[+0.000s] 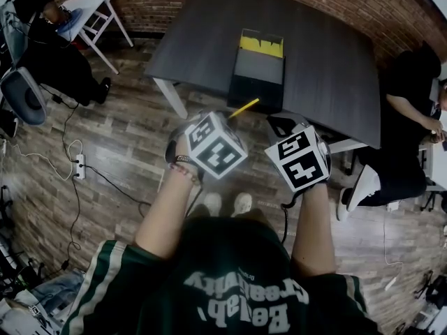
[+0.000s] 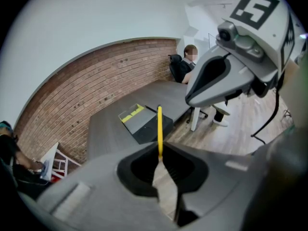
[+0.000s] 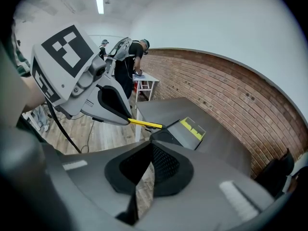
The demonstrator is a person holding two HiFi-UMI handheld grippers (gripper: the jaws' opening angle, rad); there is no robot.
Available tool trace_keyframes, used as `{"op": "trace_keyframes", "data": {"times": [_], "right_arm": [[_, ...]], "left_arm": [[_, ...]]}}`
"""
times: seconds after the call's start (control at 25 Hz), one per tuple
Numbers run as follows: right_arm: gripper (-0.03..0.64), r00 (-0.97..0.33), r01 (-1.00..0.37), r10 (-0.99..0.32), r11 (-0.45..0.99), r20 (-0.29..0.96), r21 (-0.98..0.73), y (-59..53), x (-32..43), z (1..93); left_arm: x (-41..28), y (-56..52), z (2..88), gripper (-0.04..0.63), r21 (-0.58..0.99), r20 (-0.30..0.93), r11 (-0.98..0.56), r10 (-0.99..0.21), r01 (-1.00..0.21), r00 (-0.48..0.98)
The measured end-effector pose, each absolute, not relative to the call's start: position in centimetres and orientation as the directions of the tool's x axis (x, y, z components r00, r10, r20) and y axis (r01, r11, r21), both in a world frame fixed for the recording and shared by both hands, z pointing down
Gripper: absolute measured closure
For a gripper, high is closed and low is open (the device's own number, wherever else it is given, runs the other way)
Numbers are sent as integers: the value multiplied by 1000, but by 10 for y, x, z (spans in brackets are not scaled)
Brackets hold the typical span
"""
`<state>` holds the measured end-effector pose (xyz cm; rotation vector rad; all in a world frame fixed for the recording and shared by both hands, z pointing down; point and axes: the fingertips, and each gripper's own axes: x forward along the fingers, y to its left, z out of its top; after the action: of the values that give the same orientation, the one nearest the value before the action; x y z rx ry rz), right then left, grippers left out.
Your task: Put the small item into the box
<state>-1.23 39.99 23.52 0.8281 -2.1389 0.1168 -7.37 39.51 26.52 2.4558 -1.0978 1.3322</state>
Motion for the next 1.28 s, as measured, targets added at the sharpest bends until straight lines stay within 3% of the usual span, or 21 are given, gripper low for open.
{"op": "trace_keyframes", "data": {"times": [1.28], "right_arm": [[611, -414, -626, -536, 754, 736, 197, 435, -67, 244]], "left_arm": [[-123, 423, 271, 568, -193, 761, -762, -514, -618, 395]]}}
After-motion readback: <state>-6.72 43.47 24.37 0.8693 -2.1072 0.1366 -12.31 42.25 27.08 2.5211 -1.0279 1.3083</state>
